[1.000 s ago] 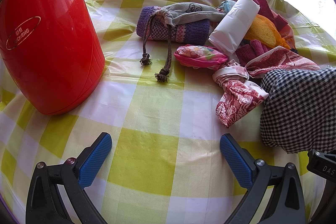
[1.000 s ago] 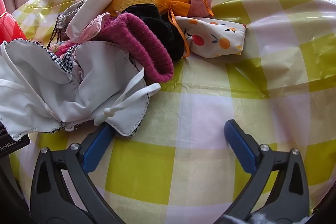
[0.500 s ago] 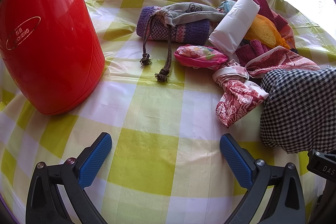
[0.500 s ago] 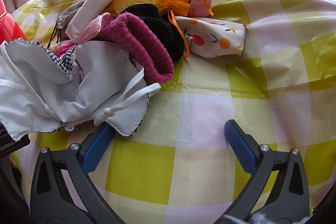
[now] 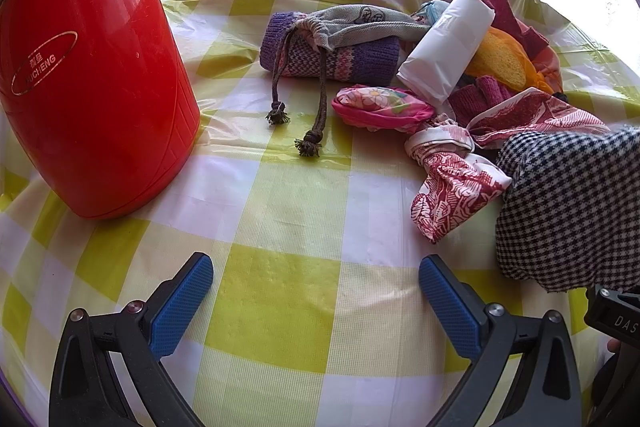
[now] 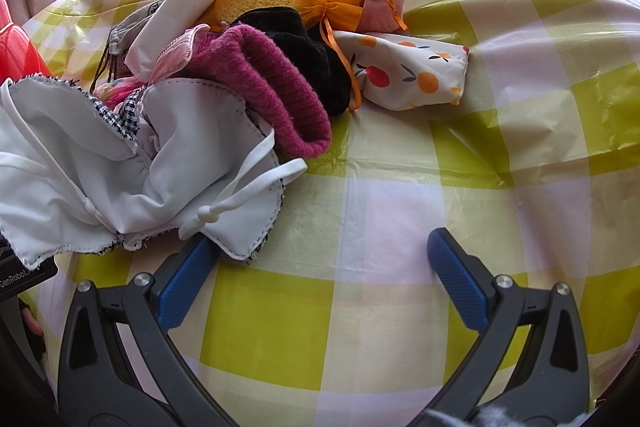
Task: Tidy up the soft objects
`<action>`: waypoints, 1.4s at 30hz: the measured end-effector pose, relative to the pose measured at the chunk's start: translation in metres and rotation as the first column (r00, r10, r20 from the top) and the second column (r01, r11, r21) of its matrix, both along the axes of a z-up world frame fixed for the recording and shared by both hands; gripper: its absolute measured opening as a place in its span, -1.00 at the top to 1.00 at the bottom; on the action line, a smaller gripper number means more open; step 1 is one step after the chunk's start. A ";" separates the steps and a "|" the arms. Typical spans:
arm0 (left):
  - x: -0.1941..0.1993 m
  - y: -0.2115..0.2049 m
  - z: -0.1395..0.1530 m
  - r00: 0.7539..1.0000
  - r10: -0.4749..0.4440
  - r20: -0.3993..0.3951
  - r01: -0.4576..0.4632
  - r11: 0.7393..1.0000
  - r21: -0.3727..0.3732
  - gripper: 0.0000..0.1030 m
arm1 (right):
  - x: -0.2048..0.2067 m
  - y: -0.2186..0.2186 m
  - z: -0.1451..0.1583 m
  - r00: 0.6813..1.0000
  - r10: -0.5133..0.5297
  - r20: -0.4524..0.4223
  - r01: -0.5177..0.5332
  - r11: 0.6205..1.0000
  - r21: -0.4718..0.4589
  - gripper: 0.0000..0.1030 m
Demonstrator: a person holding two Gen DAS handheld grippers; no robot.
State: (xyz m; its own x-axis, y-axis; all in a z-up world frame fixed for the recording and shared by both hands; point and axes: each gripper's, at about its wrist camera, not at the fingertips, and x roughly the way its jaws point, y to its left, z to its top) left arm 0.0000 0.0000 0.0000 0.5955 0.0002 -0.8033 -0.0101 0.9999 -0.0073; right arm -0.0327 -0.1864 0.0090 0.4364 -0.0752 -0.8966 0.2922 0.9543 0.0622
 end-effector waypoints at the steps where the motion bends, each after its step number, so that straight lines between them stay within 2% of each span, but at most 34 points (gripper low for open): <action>1: 0.000 0.000 0.000 1.000 0.000 0.000 0.000 1.000 0.000 -1.00 | 0.002 0.004 -0.002 1.000 0.000 0.000 0.000 1.000 -0.001 -1.00; 6: 0.000 0.000 0.000 1.000 0.000 0.000 0.000 1.000 0.000 -1.00 | 0.002 0.004 -0.001 1.000 0.005 -0.014 -0.005 1.000 0.005 -1.00; 9: 0.000 0.000 0.000 1.000 0.000 0.000 0.000 1.000 0.000 -1.00 | -0.002 0.003 0.000 0.998 0.043 -0.040 -0.042 0.999 0.022 -1.00; 13: 0.000 0.001 0.001 1.000 -0.026 -0.016 0.026 1.000 -0.001 -1.00 | -0.034 0.003 0.007 0.997 0.055 -0.058 -0.053 0.998 0.039 -1.00; 17: -0.001 0.007 -0.001 0.993 -0.111 -0.038 0.111 0.994 -0.007 -1.00 | -0.075 0.005 0.023 0.995 0.089 0.036 -0.093 0.988 0.121 -1.00; 18: -0.004 0.012 -0.001 0.995 -0.098 -0.032 0.097 0.995 -0.011 -1.00 | -0.082 0.005 0.030 0.993 0.092 0.073 -0.101 0.986 0.131 -1.00; 19: -0.007 0.023 -0.001 0.999 -0.044 -0.025 0.043 0.999 -0.023 -1.00 | -0.085 0.007 0.036 0.990 0.099 0.102 -0.112 0.985 0.133 -1.00; 21: -0.012 0.053 0.002 0.999 0.054 0.004 -0.053 0.991 -0.120 -1.00 | -0.085 0.013 0.052 0.978 0.115 0.173 -0.137 0.983 0.119 -1.00; 22: -0.016 0.068 0.005 0.995 0.099 0.024 -0.093 0.976 -0.198 -1.00 | -0.082 0.018 0.059 0.969 0.124 0.212 -0.150 0.982 0.112 -1.00; 24: -0.022 0.087 0.006 0.990 0.126 0.055 -0.102 0.938 -0.330 -1.00 | -0.070 0.032 0.075 0.947 0.162 0.276 -0.199 0.974 0.112 -1.00; 25: -0.022 0.088 0.006 0.991 0.123 0.059 -0.096 0.937 -0.337 -1.00 | -0.060 0.041 0.081 0.939 0.191 0.286 -0.230 0.967 0.111 -1.00; 29: -0.019 0.066 0.006 0.995 0.093 0.035 -0.085 0.976 -0.201 -1.00 | -0.011 0.083 0.085 0.918 0.300 0.259 -0.310 0.951 -0.001 -1.00; 30: -0.018 0.065 0.006 0.995 0.093 0.033 -0.084 0.977 -0.194 -1.00 | -0.001 0.090 0.078 0.922 0.311 0.233 -0.314 0.949 -0.023 -0.94; 32: -0.019 0.066 0.006 0.995 0.093 0.037 -0.083 0.975 -0.206 -1.00 | 0.012 0.092 0.064 0.928 0.318 0.194 -0.324 0.946 0.001 -0.45; 34: -0.020 0.068 0.006 0.995 0.091 0.041 -0.080 0.973 -0.216 -1.00 | 0.010 0.079 0.052 0.933 0.308 0.187 -0.331 0.938 0.102 0.85; 35: -0.020 0.068 0.006 0.995 0.087 0.040 -0.076 0.974 -0.212 -1.00 | 0.000 0.068 0.052 0.931 0.289 0.225 -0.325 0.935 0.144 0.85; 38: -0.020 0.065 0.005 0.996 0.085 0.038 -0.076 0.977 -0.197 -1.00 | -0.049 0.035 0.071 0.923 0.216 0.317 -0.263 0.958 0.111 0.85; 40: -0.021 0.061 0.006 0.996 0.083 0.033 -0.076 0.982 -0.175 -1.00 | -0.088 0.005 0.080 0.933 0.121 0.340 -0.165 0.981 0.105 0.85; 42: -0.023 0.050 0.009 0.998 0.040 0.050 -0.030 0.982 -0.188 -1.00 | -0.125 -0.025 0.086 0.942 0.041 0.332 -0.075 0.993 0.090 0.85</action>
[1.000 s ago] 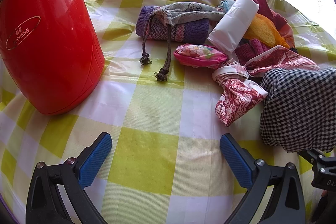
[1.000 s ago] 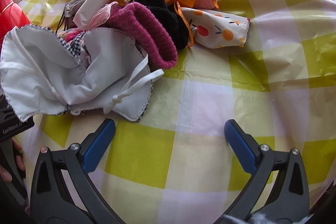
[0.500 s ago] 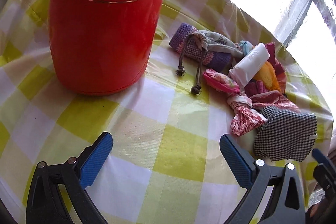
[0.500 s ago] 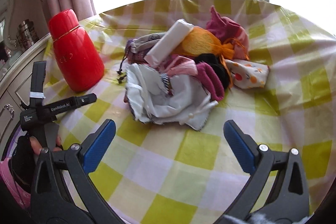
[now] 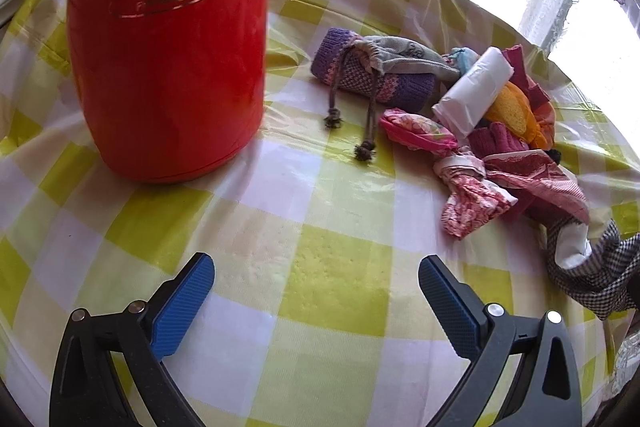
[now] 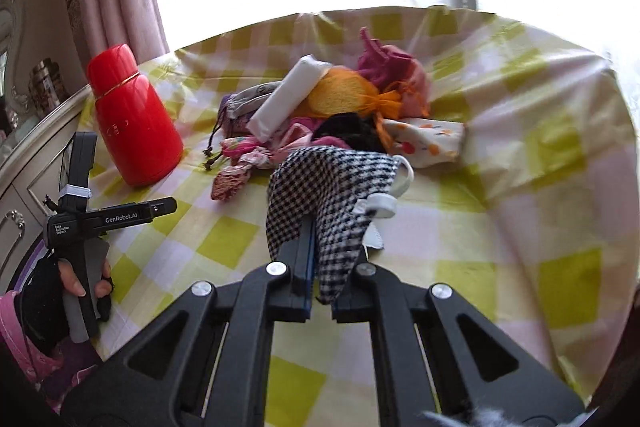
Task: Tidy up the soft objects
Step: 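Grasp the black-and-white houndstooth cloth with the right tool, then grasp the red-and-white patterned cloth with the left tool while the right tool holds the houndstooth cloth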
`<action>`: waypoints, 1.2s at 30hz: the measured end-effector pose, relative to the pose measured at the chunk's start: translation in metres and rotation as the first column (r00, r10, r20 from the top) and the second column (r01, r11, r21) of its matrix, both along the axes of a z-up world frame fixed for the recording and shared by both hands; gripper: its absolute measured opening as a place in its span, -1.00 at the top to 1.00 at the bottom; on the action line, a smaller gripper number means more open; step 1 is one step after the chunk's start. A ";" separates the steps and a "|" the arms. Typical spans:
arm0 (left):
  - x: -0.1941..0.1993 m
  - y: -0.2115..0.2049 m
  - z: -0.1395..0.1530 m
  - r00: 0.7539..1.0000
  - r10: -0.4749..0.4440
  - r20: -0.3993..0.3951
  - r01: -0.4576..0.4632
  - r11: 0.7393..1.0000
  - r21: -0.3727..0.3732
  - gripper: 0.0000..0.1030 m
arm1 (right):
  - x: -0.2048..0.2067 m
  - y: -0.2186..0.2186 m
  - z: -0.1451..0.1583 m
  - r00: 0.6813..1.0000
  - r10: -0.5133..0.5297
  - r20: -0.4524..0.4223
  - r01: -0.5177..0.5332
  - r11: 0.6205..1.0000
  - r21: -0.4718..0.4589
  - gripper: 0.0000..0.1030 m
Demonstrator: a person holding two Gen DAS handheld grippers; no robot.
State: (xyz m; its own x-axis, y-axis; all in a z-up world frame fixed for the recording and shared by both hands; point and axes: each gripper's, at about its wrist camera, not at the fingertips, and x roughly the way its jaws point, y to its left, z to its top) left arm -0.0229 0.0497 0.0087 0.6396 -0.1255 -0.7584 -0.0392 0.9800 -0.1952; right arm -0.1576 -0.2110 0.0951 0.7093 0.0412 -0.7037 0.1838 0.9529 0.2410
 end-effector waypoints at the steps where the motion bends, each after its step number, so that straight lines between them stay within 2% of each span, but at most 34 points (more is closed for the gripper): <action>1: 0.000 -0.009 0.002 0.999 -0.033 0.014 0.033 0.999 -0.002 -1.00 | -0.016 -0.012 0.001 0.999 -0.031 -0.009 0.031 0.999 -0.007 0.85; 5: 0.015 -0.060 0.005 0.987 -0.163 0.008 0.163 0.986 0.026 -1.00 | -0.062 -0.035 0.003 0.997 -0.074 -0.034 0.073 0.997 -0.025 0.85; 10: 0.053 -0.110 0.000 0.980 -0.197 -0.026 0.198 0.968 0.154 -0.95 | -0.079 -0.033 -0.003 0.997 -0.075 -0.032 0.076 0.996 0.035 0.85; 11: 0.059 -0.114 0.001 0.981 -0.193 -0.024 0.194 0.967 0.166 -0.75 | -0.079 -0.029 -0.004 0.998 -0.062 -0.034 0.063 0.997 0.035 0.85; 12: 0.064 -0.116 0.000 0.980 -0.198 -0.027 0.199 0.965 0.173 -0.26 | -0.078 -0.023 -0.006 0.998 -0.044 -0.038 0.045 0.999 0.028 0.85; 14: 0.062 -0.115 0.002 0.980 -0.197 -0.024 0.198 0.960 0.196 0.49 | -0.075 -0.011 -0.008 0.999 -0.010 -0.039 0.011 1.000 0.021 0.85; 15: 0.056 -0.111 0.003 0.978 -0.208 -0.023 0.209 0.963 0.171 0.77 | -0.074 -0.006 -0.009 0.999 0.007 -0.037 -0.006 1.000 0.024 0.85; 16: 0.045 -0.105 0.006 0.976 -0.219 -0.014 0.219 0.966 0.135 0.77 | -0.071 -0.002 -0.010 0.999 0.022 -0.036 -0.021 0.999 0.028 0.85; 17: 0.031 -0.098 0.009 0.975 -0.221 0.009 0.218 0.967 0.129 0.77 | -0.069 0.002 -0.011 0.999 0.035 -0.036 -0.034 0.999 0.031 0.85; 21: -0.034 -0.069 0.014 0.972 -0.219 0.088 0.201 0.963 0.180 0.77 | -0.052 0.020 -0.021 0.992 0.114 -0.049 -0.111 0.992 0.056 0.84; 23: -0.049 -0.047 0.013 0.980 -0.179 0.084 0.166 0.976 0.142 0.77 | -0.040 0.031 -0.026 0.986 0.144 -0.082 -0.141 0.989 0.037 0.84; 25: -0.048 -0.031 0.013 0.985 -0.157 0.070 0.150 0.985 0.091 0.73 | -0.029 0.035 -0.031 0.982 0.125 -0.144 -0.122 0.992 0.029 0.68; 26: -0.047 -0.027 0.012 0.986 -0.155 0.057 0.150 0.985 0.086 0.66 | -0.025 0.033 -0.033 0.979 0.113 -0.170 -0.107 0.993 0.042 0.56; 28: -0.043 -0.023 0.007 0.988 -0.153 0.035 0.149 0.985 0.083 0.30 | -0.026 0.029 -0.036 0.974 0.088 -0.208 -0.078 0.996 0.053 -0.28; 29: -0.043 -0.023 0.005 0.988 -0.151 0.031 0.148 0.986 0.075 -0.11 | -0.030 0.027 -0.036 0.974 0.074 -0.214 -0.067 0.997 0.040 -0.43; 30: -0.043 -0.023 0.004 0.988 -0.151 0.033 0.149 0.987 0.065 -0.47 | -0.035 0.026 -0.035 0.975 0.060 -0.215 -0.058 0.998 0.016 -0.52; 31: -0.043 -0.025 0.005 0.987 -0.158 0.043 0.155 0.986 0.059 -0.56 | -0.038 0.025 -0.035 0.974 0.048 -0.223 -0.051 0.999 -0.009 -0.52; 33: -0.041 -0.031 0.008 0.981 -0.183 0.066 0.178 0.981 0.072 -0.59 | -0.039 0.024 -0.037 0.968 0.035 -0.250 -0.048 0.998 -0.045 -0.53; 36: -0.027 -0.045 0.012 0.972 -0.222 0.073 0.211 0.969 0.129 -0.60 | -0.033 0.019 -0.035 0.963 -0.016 -0.268 -0.015 0.993 -0.114 -0.53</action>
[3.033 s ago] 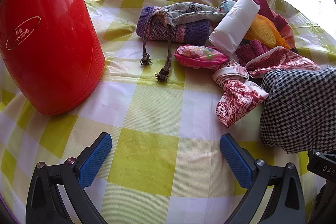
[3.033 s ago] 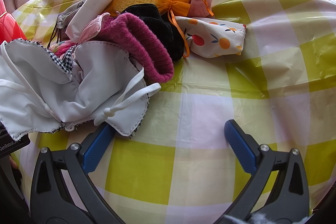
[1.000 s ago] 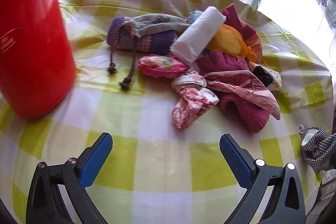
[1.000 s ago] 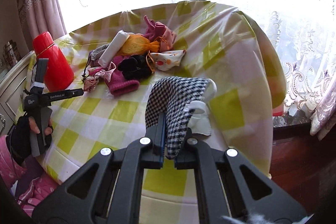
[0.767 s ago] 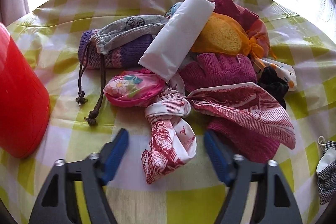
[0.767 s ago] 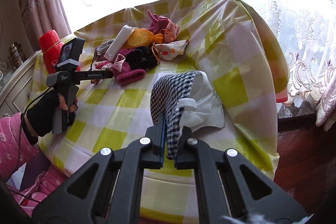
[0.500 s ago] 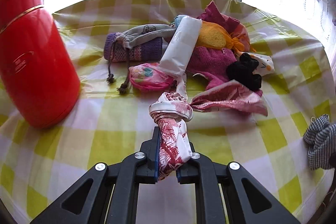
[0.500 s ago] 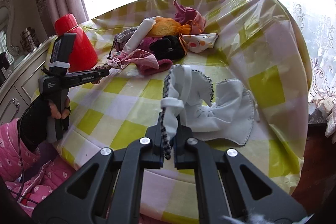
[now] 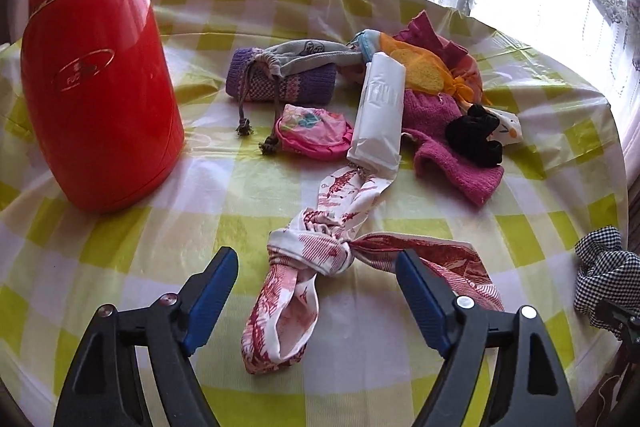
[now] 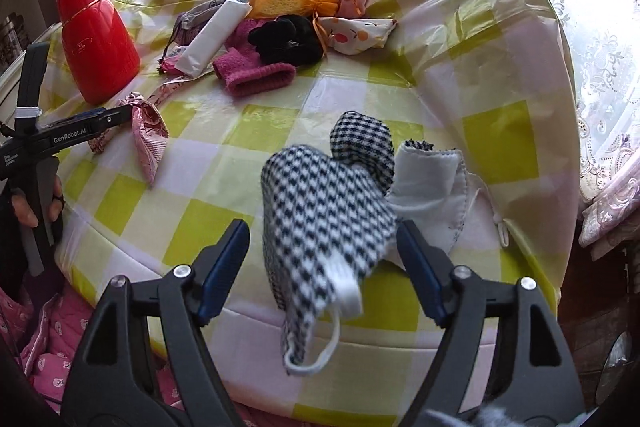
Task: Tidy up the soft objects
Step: 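Grasp the red-and-white patterned cloth with the left tool while the right tool holds the houndstooth cloth, then carry both held cloths with both tools over to the purple-rimmed white box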
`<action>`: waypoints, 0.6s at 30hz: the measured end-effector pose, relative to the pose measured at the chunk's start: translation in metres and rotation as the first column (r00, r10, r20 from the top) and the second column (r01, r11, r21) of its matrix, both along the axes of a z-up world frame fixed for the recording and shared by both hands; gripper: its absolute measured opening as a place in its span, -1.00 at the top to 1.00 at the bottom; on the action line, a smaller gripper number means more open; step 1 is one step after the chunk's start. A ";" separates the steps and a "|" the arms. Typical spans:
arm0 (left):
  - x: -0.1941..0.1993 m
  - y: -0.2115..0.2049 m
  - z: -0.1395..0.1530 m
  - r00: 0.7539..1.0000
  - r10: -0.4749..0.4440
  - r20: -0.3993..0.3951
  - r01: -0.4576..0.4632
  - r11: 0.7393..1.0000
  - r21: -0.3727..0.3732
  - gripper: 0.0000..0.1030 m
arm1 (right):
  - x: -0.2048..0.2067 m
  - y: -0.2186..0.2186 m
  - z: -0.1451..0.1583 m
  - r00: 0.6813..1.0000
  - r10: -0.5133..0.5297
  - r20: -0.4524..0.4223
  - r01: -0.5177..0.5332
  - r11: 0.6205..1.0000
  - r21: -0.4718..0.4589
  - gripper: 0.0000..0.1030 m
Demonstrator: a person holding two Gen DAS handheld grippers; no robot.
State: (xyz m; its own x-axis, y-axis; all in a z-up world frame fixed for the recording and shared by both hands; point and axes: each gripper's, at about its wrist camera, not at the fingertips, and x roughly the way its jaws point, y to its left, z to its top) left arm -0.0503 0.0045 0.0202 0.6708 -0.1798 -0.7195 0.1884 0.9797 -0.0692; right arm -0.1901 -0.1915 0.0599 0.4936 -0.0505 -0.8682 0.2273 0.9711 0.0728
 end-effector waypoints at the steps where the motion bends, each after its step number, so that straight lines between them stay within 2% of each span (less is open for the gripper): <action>1: 0.005 -0.004 0.001 1.000 -0.010 0.005 0.009 1.000 0.022 -0.60 | 0.003 -0.001 0.002 1.000 -0.008 0.003 0.008 1.000 -0.025 -0.53; 4: 0.020 -0.015 -0.004 0.999 -0.048 -0.017 0.049 0.997 0.058 -0.60 | 0.016 -0.001 0.002 1.000 0.006 -0.013 -0.007 0.998 -0.069 -0.54; 7: 0.031 -0.026 -0.016 0.991 -0.094 -0.090 0.102 0.991 0.083 -0.62 | 0.024 0.003 -0.010 0.996 0.022 -0.091 -0.033 0.993 -0.111 -0.55; 9: 0.026 -0.030 -0.014 0.988 -0.129 -0.088 0.136 0.987 0.082 -0.59 | 0.019 0.005 -0.017 0.994 0.032 -0.105 -0.046 0.990 -0.130 -0.54; 10: 0.024 -0.030 -0.012 0.986 -0.143 -0.082 0.149 0.986 0.071 -0.49 | 0.014 0.004 -0.017 0.995 0.033 -0.090 -0.044 0.991 -0.126 -0.38; 11: 0.021 -0.028 -0.009 0.987 -0.144 -0.070 0.149 0.987 0.065 -0.05 | 0.009 0.002 -0.015 0.997 0.031 -0.064 -0.037 0.994 -0.104 -0.12; 12: 0.017 -0.026 -0.007 0.988 -0.141 -0.062 0.145 0.988 0.056 0.45 | 0.005 -0.001 -0.013 0.999 0.024 -0.049 -0.028 0.997 -0.076 0.49; 13: 0.012 -0.024 -0.006 0.988 -0.142 -0.064 0.144 0.989 0.037 0.51 | 0.002 -0.004 -0.011 0.999 0.010 -0.040 -0.013 0.998 -0.069 0.75; 15: -0.005 -0.017 -0.001 0.990 -0.131 -0.049 0.131 0.991 -0.017 0.53 | -0.003 -0.007 -0.001 1.000 -0.008 0.009 0.008 0.999 -0.047 0.75; 18: -0.036 -0.006 0.016 0.994 -0.107 -0.010 0.105 0.984 -0.144 0.53 | -0.010 -0.014 0.026 0.993 -0.036 0.115 0.028 0.997 0.070 0.75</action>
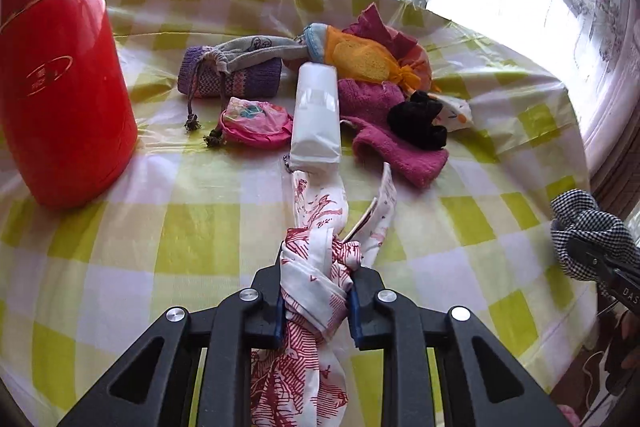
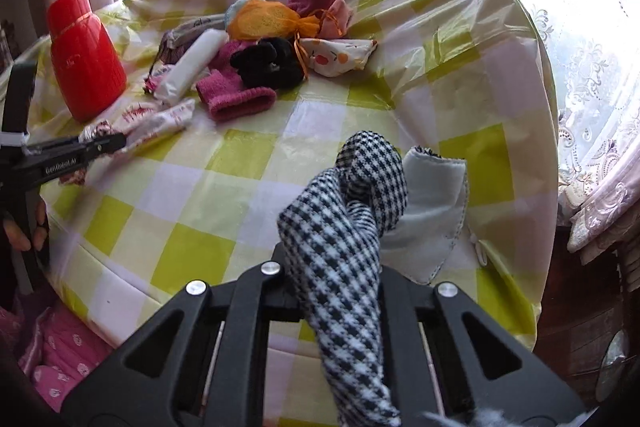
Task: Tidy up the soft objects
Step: 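Carry both held cloths with both tools over to the purple-rimmed white box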
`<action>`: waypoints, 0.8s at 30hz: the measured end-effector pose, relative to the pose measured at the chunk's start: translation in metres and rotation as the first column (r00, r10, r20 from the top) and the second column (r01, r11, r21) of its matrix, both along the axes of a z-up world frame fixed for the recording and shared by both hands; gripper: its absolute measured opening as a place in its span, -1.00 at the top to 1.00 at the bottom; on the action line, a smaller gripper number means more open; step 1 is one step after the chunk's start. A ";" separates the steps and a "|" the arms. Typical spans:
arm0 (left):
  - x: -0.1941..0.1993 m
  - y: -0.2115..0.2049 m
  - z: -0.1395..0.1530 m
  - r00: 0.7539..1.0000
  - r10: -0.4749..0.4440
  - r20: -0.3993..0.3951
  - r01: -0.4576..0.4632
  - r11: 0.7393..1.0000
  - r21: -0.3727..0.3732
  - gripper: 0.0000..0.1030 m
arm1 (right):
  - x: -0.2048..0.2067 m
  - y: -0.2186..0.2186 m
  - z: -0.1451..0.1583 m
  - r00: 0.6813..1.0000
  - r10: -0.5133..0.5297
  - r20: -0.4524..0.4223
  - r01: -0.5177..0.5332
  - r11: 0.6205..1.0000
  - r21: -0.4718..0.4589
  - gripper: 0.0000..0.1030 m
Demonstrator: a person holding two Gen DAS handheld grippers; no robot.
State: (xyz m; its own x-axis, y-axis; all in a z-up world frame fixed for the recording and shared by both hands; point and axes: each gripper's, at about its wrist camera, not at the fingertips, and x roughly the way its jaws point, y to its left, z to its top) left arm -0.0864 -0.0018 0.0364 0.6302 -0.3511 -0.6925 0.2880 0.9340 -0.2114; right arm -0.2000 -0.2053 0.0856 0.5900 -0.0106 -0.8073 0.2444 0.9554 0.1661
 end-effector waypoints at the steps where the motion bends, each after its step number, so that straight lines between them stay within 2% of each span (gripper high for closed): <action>1: -0.010 0.006 0.010 1.000 0.018 0.019 -0.017 0.999 -0.051 0.53 | -0.001 0.000 0.011 0.999 0.002 0.048 -0.003 1.000 0.019 0.75; 3: -0.024 0.018 0.039 0.995 0.047 0.093 -0.035 0.991 -0.127 0.53 | -0.002 0.005 0.035 0.991 0.007 0.137 -0.010 1.000 0.022 0.75; 7: -0.042 0.030 0.096 0.966 0.093 0.243 -0.052 0.984 -0.170 0.53 | -0.009 0.020 0.082 0.957 0.014 0.291 -0.012 1.000 -0.006 0.75; 9: -0.048 0.033 0.112 0.951 0.107 0.290 -0.054 0.981 -0.185 0.52 | -0.012 0.028 0.095 0.944 0.025 0.328 -0.020 1.000 -0.020 0.75; 11: -0.051 0.033 0.115 0.950 0.103 0.294 -0.053 0.983 -0.174 0.51 | -0.012 0.035 0.098 0.945 0.042 0.325 -0.034 0.999 -0.028 0.75; 14: -0.056 0.032 0.103 0.962 0.100 0.255 -0.061 0.986 -0.158 0.51 | -0.015 0.039 0.097 0.950 0.045 0.310 -0.047 0.999 -0.002 0.75; 18: -0.074 0.034 0.099 0.970 0.068 0.234 -0.045 0.994 -0.101 0.51 | -0.019 0.043 0.105 0.948 0.064 0.312 -0.068 0.998 0.002 0.75; 21: -0.095 0.037 0.112 0.962 0.054 0.267 -0.044 0.998 -0.043 0.51 | -0.020 0.058 0.120 0.936 0.103 0.338 -0.100 0.995 -0.026 0.75; 24: -0.122 0.048 0.125 0.950 0.060 0.305 -0.057 0.998 -0.019 0.51 | -0.018 0.074 0.132 0.918 0.149 0.368 -0.142 0.989 -0.047 0.75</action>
